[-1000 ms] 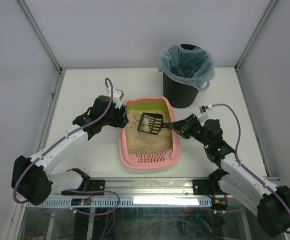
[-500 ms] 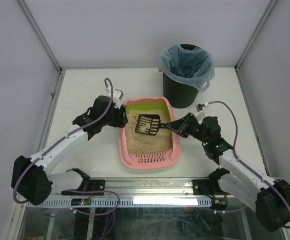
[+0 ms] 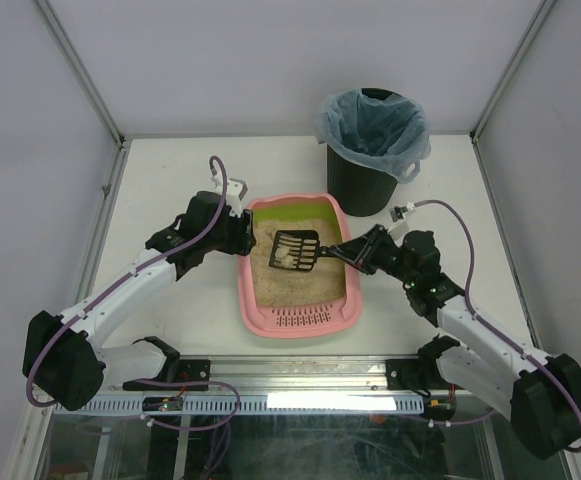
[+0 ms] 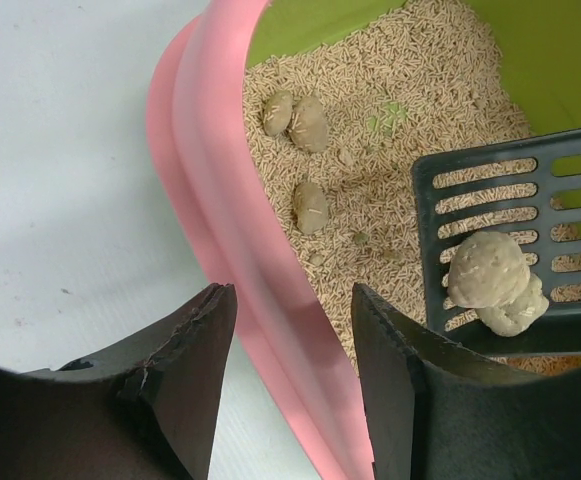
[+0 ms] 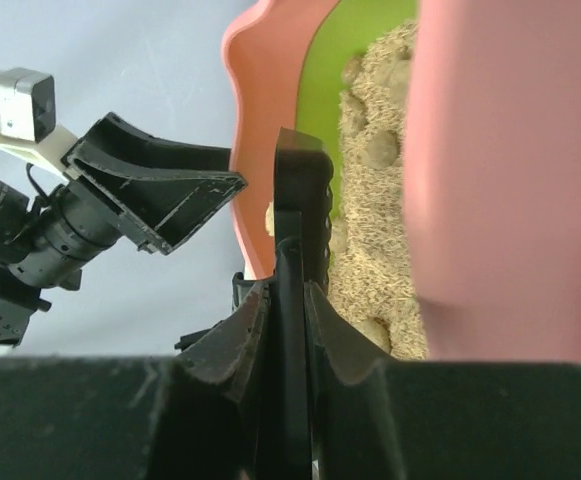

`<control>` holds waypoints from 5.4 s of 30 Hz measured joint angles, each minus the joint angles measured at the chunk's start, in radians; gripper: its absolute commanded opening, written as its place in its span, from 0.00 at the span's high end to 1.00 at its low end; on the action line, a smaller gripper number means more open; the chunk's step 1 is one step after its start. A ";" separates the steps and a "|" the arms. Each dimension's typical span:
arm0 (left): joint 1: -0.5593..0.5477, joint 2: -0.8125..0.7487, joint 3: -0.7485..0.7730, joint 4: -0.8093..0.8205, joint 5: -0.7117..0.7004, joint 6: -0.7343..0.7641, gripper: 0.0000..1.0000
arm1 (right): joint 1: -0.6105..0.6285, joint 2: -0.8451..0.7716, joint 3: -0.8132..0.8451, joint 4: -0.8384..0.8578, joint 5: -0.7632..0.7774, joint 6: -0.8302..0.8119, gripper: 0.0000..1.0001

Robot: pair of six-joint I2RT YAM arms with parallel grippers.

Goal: Clean the litter box

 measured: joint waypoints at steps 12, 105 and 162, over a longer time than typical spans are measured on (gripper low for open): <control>0.000 0.003 0.000 0.000 -0.003 0.001 0.48 | -0.021 -0.037 -0.044 0.011 0.015 0.021 1.00; 0.000 -0.074 0.000 -0.023 -0.003 -0.002 0.33 | -0.205 0.332 0.806 -0.200 0.382 -1.347 1.00; 0.000 0.010 0.001 -0.018 0.051 0.008 0.71 | 0.144 0.823 1.050 -0.896 0.371 -0.509 1.00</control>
